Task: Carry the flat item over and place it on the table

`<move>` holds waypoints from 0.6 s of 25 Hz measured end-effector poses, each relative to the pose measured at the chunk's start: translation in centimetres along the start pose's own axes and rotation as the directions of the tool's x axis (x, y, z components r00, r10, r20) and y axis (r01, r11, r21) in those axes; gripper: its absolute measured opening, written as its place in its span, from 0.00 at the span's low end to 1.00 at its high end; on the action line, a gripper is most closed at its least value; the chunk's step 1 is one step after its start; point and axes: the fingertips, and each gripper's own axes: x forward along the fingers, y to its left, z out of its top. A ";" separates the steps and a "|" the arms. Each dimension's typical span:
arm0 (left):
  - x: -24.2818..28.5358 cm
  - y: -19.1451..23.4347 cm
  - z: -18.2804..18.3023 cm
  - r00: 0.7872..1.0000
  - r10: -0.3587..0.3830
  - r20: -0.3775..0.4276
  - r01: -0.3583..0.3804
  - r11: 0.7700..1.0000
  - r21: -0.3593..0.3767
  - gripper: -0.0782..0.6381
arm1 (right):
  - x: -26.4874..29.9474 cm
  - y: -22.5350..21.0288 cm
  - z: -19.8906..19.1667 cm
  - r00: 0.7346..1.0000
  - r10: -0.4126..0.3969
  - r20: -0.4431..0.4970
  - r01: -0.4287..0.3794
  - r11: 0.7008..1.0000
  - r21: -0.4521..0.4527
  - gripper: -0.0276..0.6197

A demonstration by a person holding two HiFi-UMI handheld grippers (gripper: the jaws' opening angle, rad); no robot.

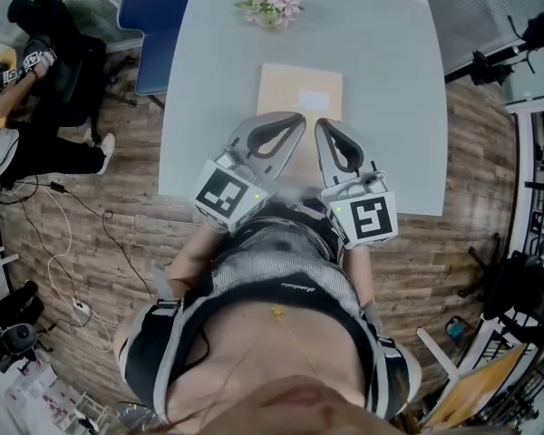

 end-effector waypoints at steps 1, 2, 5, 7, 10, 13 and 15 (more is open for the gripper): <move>0.1 0.1 0.0 1.000 0.002 0.016 -0.002 1.000 0.008 0.13 | 0.0 0.0 0.0 1.000 0.000 -0.001 0.000 1.000 0.000 0.05; 0.1 0.1 0.0 1.000 0.001 0.023 -0.002 1.000 0.011 0.13 | 0.0 -0.1 0.0 1.000 -0.001 -0.001 0.001 1.000 0.000 0.05; 0.1 0.0 -0.1 1.000 -0.003 -0.009 0.003 1.000 -0.010 0.13 | 0.1 -0.2 0.0 1.000 0.000 -0.002 0.000 1.000 0.002 0.05; 0.2 0.1 -0.1 1.000 0.000 0.009 0.000 1.000 -0.009 0.13 | 0.1 -0.2 0.0 1.000 0.002 -0.003 -0.002 1.000 0.003 0.05; 0.3 0.1 -0.1 1.000 -0.003 0.022 0.003 1.000 0.011 0.13 | 0.0 -0.1 0.0 1.000 0.004 -0.004 -0.004 1.000 0.002 0.05; 0.3 0.2 -0.1 0.999 -0.002 0.033 0.001 1.000 0.011 0.13 | 0.1 -0.1 0.1 1.000 0.005 -0.004 -0.005 1.000 0.001 0.05; 0.2 0.0 -0.1 1.000 -0.008 -0.009 0.008 1.000 -0.010 0.13 | 0.2 -0.1 0.0 1.000 0.007 -0.006 -0.007 1.000 0.001 0.05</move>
